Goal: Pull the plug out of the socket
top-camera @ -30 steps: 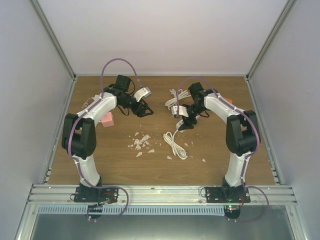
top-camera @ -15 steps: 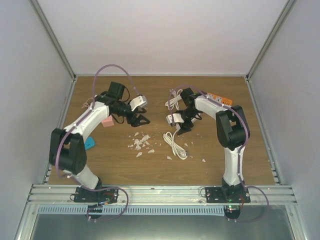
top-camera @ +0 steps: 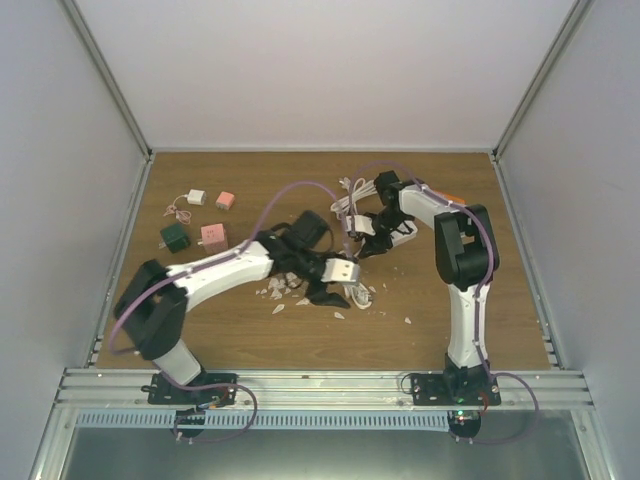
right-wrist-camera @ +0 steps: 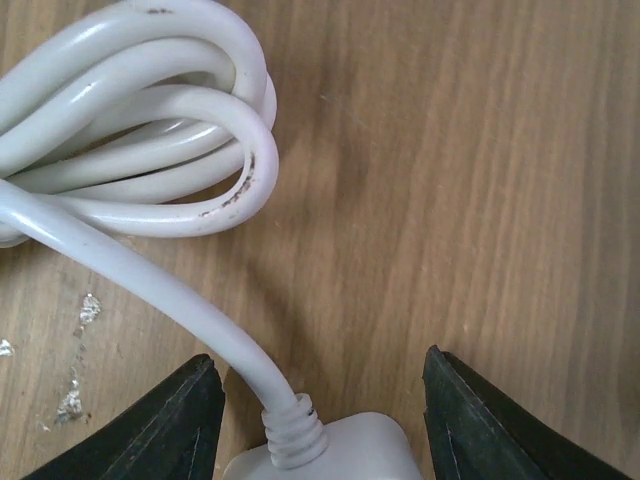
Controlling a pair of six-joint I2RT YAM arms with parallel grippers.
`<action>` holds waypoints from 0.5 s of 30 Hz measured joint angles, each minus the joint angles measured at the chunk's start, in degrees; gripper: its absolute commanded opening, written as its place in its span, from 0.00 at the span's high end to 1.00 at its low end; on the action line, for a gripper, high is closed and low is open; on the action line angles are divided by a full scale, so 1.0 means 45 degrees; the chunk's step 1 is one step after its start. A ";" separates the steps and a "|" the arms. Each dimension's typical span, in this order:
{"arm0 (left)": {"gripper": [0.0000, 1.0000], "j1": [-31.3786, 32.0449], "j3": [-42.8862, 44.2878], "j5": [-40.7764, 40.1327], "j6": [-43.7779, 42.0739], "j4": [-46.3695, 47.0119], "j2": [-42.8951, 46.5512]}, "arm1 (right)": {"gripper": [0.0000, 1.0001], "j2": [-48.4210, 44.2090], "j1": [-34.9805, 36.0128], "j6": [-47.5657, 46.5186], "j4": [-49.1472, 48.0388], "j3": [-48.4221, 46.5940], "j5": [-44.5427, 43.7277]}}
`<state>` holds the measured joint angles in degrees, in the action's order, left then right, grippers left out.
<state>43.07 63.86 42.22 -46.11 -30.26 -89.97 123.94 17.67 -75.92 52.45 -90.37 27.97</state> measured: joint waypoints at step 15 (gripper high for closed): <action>0.42 0.3152 0.5338 -0.2288 0.1481 0.1729 -0.6955 | 0.61 0.0136 -0.1661 0.1122 -0.0083 -0.0068 0.0840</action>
<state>57.25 87.88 31.92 -39.44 -22.48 -121.27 124.55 10.20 -70.87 52.07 -90.67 31.75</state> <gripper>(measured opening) 0.598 0.537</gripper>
